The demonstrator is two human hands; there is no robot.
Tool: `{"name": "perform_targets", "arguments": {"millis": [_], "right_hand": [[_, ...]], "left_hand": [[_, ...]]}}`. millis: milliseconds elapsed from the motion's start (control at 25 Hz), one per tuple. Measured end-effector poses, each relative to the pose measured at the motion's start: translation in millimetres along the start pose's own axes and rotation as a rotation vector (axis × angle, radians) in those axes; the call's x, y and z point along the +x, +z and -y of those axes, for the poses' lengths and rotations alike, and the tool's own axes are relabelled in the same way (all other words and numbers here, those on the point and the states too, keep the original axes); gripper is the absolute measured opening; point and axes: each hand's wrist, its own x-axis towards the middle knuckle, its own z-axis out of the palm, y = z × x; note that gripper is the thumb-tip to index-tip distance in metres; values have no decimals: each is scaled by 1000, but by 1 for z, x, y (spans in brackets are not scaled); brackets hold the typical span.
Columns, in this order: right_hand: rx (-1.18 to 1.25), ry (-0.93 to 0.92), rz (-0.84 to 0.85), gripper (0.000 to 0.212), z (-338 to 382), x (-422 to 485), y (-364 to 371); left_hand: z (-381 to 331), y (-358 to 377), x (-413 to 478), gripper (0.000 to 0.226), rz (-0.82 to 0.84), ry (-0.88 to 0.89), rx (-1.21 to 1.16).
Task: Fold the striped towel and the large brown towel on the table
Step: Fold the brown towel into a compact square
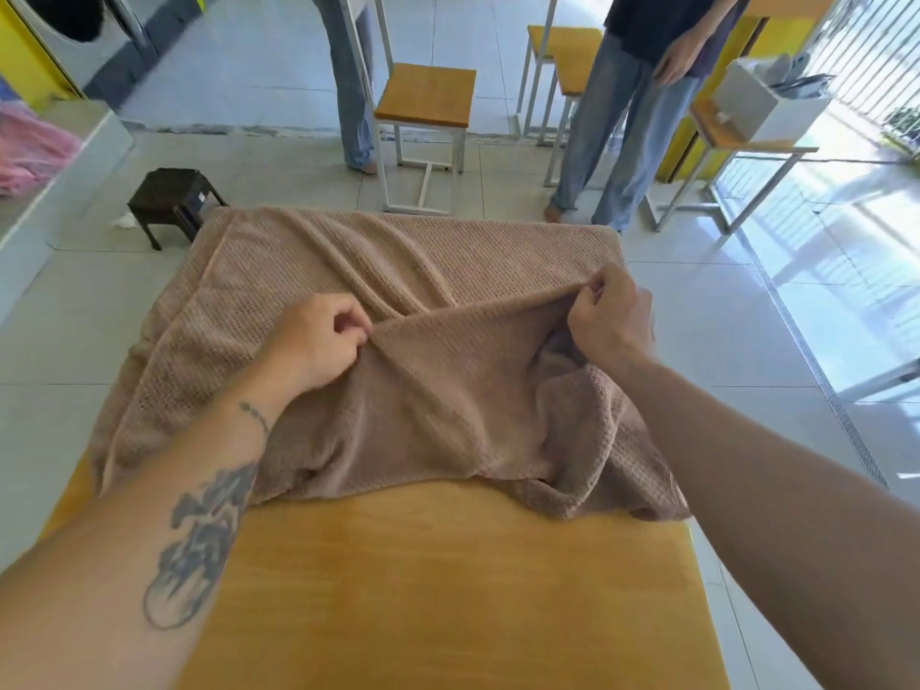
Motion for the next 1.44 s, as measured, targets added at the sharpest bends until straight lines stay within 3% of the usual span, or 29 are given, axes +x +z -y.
{"name": "perform_targets", "arguments": {"millis": [160,280,360,440,600,720,880,1040,1240,1440], "right_hand": [[19,100,118,14,1,5,4],[-19,91,277,33,-13,-12,-2],[32,49,260,26,-33,-28,-7],[100,41,147,18,-54,-44,-20],[73,308,-41,33,-109,-91,-52],[123,494,161,47,-142,-127,-56],[344,419,339,36,-140,-153,-55],[296,299,321,28,-138,-171,-55],[461,525,581,29,-170,-187,-75],[416,501,691,20,-181,-204,-88]], "left_hand": [[-20,0,51,13,-149,15,176],[-21,31,49,21,41,-27,124],[-19,53,25,21,80,2,117],[-25,70,-8,16,-2,78,40],[-65,107,-85,16,-16,351,-52],[-88,139,-115,17,88,442,2],[-98,161,-126,52,294,356,295],[-100,155,-133,23,248,303,446],[-88,130,-155,33,168,235,365],[-98,124,-204,24,140,175,414]]}}
